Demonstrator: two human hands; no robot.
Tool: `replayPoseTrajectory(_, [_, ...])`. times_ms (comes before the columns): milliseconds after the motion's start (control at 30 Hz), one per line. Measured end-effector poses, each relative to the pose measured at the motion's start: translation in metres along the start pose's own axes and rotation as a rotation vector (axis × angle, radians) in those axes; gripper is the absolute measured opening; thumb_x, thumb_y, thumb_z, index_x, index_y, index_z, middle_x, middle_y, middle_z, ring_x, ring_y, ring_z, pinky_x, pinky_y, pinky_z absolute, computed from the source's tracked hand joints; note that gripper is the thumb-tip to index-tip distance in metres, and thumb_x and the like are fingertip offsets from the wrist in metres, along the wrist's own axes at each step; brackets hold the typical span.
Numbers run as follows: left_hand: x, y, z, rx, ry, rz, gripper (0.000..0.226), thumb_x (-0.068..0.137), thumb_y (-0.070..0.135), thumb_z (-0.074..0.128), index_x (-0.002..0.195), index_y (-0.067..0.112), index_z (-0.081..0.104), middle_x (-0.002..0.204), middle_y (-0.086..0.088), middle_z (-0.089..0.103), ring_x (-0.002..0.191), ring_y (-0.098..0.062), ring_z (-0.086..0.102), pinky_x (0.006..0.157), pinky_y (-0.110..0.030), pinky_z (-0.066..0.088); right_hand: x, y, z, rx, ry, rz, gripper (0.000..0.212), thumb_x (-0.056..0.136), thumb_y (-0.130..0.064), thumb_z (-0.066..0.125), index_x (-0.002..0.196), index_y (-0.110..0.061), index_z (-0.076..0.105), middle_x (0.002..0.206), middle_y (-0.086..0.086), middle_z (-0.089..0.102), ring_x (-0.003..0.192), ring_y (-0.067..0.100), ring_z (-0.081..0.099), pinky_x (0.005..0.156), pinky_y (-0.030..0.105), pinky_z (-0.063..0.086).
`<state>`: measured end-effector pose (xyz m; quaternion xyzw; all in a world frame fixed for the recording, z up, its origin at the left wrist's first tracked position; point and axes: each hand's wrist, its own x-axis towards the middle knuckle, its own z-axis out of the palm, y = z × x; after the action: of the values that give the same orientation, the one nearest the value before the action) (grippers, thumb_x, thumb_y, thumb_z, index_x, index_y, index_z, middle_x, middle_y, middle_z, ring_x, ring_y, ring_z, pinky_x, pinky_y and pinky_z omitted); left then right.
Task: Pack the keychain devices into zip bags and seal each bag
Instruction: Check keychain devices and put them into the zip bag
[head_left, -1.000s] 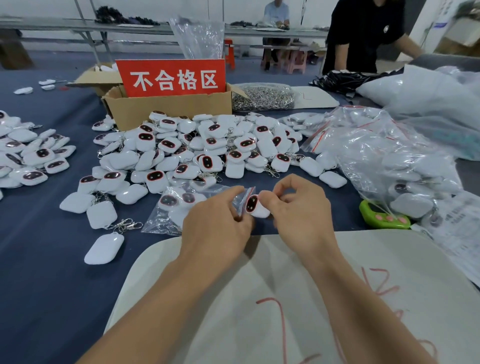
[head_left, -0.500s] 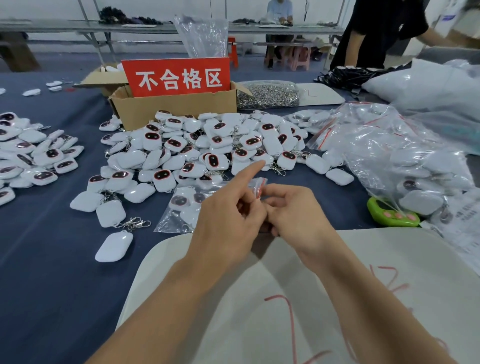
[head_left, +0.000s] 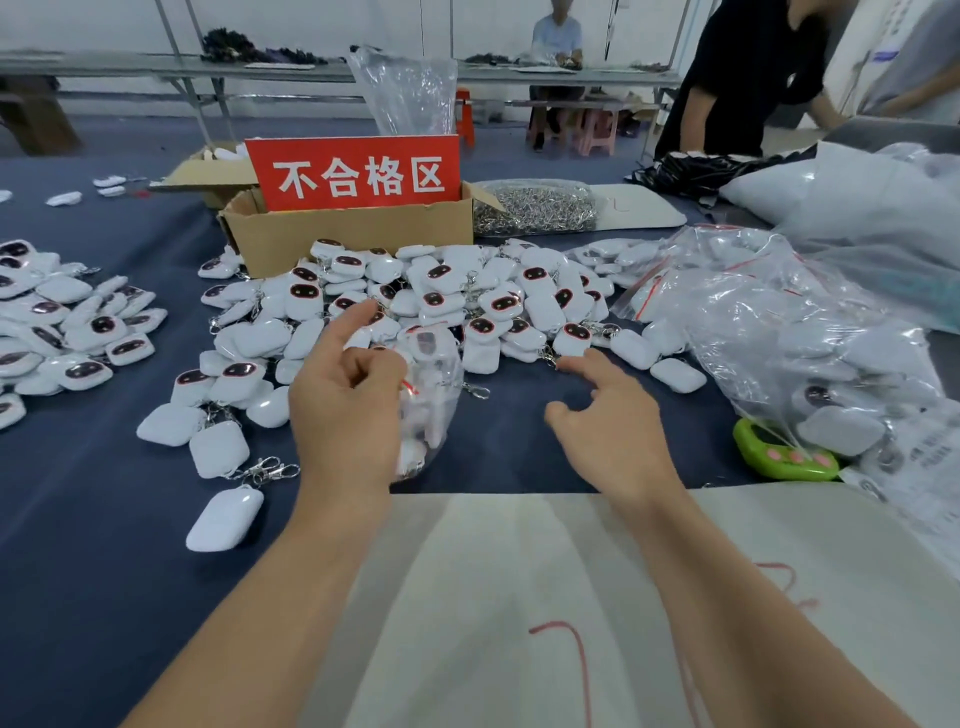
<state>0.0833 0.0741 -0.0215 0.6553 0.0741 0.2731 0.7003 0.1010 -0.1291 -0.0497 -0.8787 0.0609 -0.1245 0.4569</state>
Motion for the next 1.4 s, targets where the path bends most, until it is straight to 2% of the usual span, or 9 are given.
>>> replayPoseTrajectory(100, [0.012, 0.010, -0.009, -0.100, 0.096, -0.035, 0.048, 0.090, 0.002, 0.058, 0.112, 0.043, 0.069, 0.061, 0.014, 0.053, 0.055, -0.003, 0.047, 0.054, -0.013, 0.044, 0.021, 0.002, 0.008, -0.231, -0.099, -0.088, 0.075, 0.091, -0.028, 0.068, 0.158, -0.021, 0.035, 0.170, -0.001, 0.022, 0.155, 0.018, 0.021, 0.123, 0.037, 0.027])
replayPoseTrajectory(333, [0.017, 0.041, -0.025, -0.088, 0.127, 0.241, 0.049, 0.087, 0.005, 0.057, 0.120, 0.040, 0.069, 0.066, 0.011, 0.049, 0.061, -0.005, 0.046, 0.065, -0.016, 0.047, 0.033, -0.001, 0.017, -0.359, -0.142, -0.088, 0.075, 0.097, -0.040, 0.062, 0.160, -0.015, 0.030, 0.172, 0.006, 0.017, 0.158, 0.022, 0.013, 0.126, 0.043, 0.018])
replayPoseTrajectory(500, [-0.024, 0.012, -0.002, 0.316, -0.240, 0.366, 0.051, 0.093, 0.010, 0.058, 0.125, 0.050, 0.062, 0.065, 0.012, 0.061, 0.057, -0.002, 0.059, 0.060, -0.007, 0.044, 0.013, -0.006, 0.006, -0.283, -0.084, -0.099, 0.040, 0.095, -0.028, 0.063, 0.132, -0.018, 0.053, 0.137, 0.000, 0.057, 0.126, 0.025, 0.051, 0.102, 0.039, 0.042])
replayPoseTrajectory(667, [-0.045, -0.022, 0.017, 0.649, -0.635, 0.216, 0.047, 0.094, 0.020, 0.063, 0.133, 0.046, 0.058, 0.076, 0.018, 0.066, 0.072, -0.002, 0.062, 0.066, -0.012, 0.045, -0.003, -0.004, -0.010, -0.332, -0.041, -0.042, 0.010, 0.096, -0.021, 0.056, 0.096, -0.022, 0.046, 0.089, -0.003, 0.059, 0.086, 0.026, 0.056, 0.066, 0.039, 0.040])
replayPoseTrajectory(800, [-0.045, -0.023, 0.017, 0.699, -0.664, 0.208, 0.042, 0.089, 0.028, 0.066, 0.127, 0.045, 0.063, 0.081, 0.027, 0.061, 0.078, 0.003, 0.057, 0.063, -0.010, 0.037, -0.013, -0.001, -0.021, -0.237, -0.009, 0.006, 0.017, 0.094, -0.006, 0.052, 0.091, -0.023, 0.051, 0.089, 0.000, 0.063, 0.079, 0.027, 0.059, 0.065, 0.041, 0.051])
replayPoseTrajectory(1000, [-0.048, -0.018, 0.015, 0.746, -0.742, 0.283, 0.041, 0.085, 0.025, 0.064, 0.122, 0.041, 0.067, 0.080, 0.020, 0.057, 0.082, 0.005, 0.053, 0.070, -0.009, 0.036, -0.026, -0.002, -0.025, -0.120, -0.160, 0.032, 0.057, 0.081, 0.002, 0.057, 0.118, -0.041, 0.059, 0.107, -0.019, 0.060, 0.091, 0.009, 0.055, 0.064, 0.015, 0.038])
replayPoseTrajectory(1133, [-0.051, -0.005, 0.016, 0.629, -0.573, 0.333, 0.027, 0.084, 0.023, 0.065, 0.105, 0.034, 0.078, 0.083, 0.021, 0.069, 0.076, -0.002, 0.060, 0.075, -0.014, 0.045, -0.022, -0.004, -0.033, -0.125, -0.242, 0.035, 0.030, 0.083, -0.006, 0.069, 0.091, -0.035, 0.073, 0.070, -0.030, 0.063, 0.064, -0.008, 0.055, 0.056, 0.005, 0.038])
replayPoseTrajectory(1267, [-0.026, 0.004, -0.004, 0.759, -0.133, 0.480, 0.022, 0.090, 0.014, 0.062, 0.096, 0.024, 0.081, 0.089, 0.008, 0.076, 0.079, -0.018, 0.065, 0.082, -0.039, 0.053, -0.026, -0.010, -0.030, -0.246, -0.294, -0.025, 0.035, 0.088, -0.009, 0.063, 0.104, -0.040, 0.070, 0.099, -0.020, 0.057, 0.084, -0.014, 0.053, 0.067, 0.001, 0.036])
replayPoseTrajectory(1400, [0.003, -0.002, -0.030, 0.972, -0.106, 0.152, 0.026, 0.094, 0.017, 0.061, 0.091, 0.034, 0.079, 0.096, 0.011, 0.076, 0.086, -0.015, 0.062, 0.080, -0.030, 0.045, -0.029, -0.015, -0.032, -0.279, -0.366, -0.060, 0.029, 0.088, -0.023, 0.066, 0.111, -0.041, 0.066, 0.118, -0.017, 0.055, 0.103, 0.008, 0.054, 0.082, 0.021, 0.037])
